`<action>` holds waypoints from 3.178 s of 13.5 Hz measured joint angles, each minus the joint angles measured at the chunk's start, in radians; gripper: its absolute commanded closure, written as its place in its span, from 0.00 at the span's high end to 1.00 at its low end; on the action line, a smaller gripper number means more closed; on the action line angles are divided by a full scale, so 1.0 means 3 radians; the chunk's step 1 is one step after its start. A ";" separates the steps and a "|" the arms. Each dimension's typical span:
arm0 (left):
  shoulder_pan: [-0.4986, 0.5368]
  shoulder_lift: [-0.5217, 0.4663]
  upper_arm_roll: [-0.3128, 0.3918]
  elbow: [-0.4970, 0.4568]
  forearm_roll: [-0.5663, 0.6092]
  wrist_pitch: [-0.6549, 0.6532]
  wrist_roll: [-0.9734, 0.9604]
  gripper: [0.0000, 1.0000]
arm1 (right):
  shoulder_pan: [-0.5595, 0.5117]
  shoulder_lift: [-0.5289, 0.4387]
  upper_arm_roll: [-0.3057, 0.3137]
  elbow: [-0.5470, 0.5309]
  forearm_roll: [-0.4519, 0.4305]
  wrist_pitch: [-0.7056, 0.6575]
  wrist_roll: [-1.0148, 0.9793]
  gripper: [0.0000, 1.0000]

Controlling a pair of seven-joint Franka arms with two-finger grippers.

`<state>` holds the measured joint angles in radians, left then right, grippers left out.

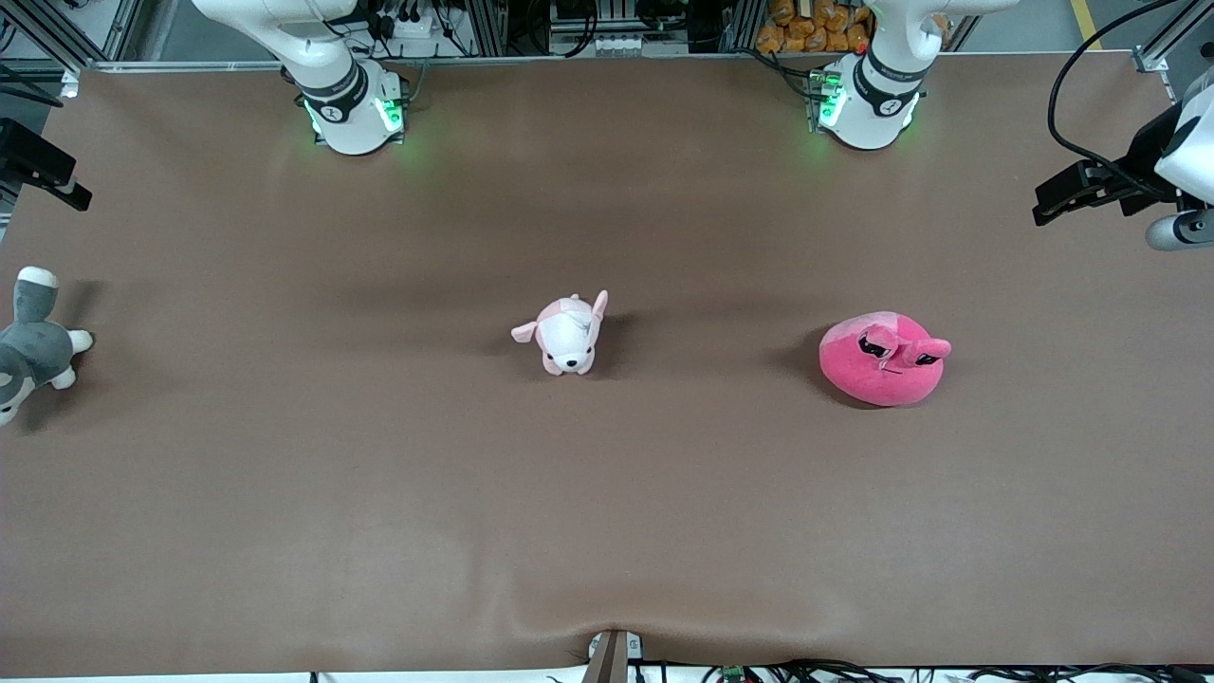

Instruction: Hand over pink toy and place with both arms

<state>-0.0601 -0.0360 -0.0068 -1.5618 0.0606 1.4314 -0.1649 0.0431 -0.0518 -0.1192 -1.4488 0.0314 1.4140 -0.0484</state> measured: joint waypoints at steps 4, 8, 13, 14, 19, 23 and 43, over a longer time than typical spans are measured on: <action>0.0001 0.0002 0.0000 0.0000 0.0000 -0.0008 -0.0010 1.00 | -0.0033 0.0004 -0.0028 0.0000 0.0000 -0.0003 0.0000 1.00; 0.0001 0.0011 0.0000 -0.0004 0.0000 -0.0017 -0.0010 1.00 | -0.0032 0.0005 -0.0023 0.0000 0.0000 -0.0005 0.0000 1.00; 0.0001 0.0013 0.0000 -0.0007 0.0000 -0.0033 -0.0010 1.00 | -0.0033 0.0010 -0.0025 -0.0004 0.0000 -0.0009 0.0000 1.00; 0.0001 0.0013 0.0000 -0.0010 0.0000 -0.0036 -0.0010 1.00 | -0.0033 0.0010 -0.0026 -0.0006 0.0000 -0.0010 0.0000 1.00; 0.0002 0.0013 -0.0001 -0.0012 0.0000 -0.0054 -0.0212 1.00 | -0.0059 0.0013 -0.0030 -0.0011 0.0000 -0.0012 0.0000 1.00; -0.0002 0.0013 -0.0017 -0.0013 0.0000 -0.0057 -0.0497 1.00 | -0.0059 0.0015 -0.0030 -0.0011 0.0000 -0.0013 0.0000 1.00; 0.0275 0.0099 -0.0058 -0.0310 -0.0336 0.0041 -0.2258 1.00 | -0.0215 0.0172 -0.0037 -0.0021 0.0000 -0.0011 0.0001 1.00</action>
<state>0.0226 -0.0064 -0.0242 -1.6547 -0.0402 1.4438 -0.8422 -0.0214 -0.0002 -0.1305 -1.4552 0.0313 1.4107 -0.0480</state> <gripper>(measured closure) 0.000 0.000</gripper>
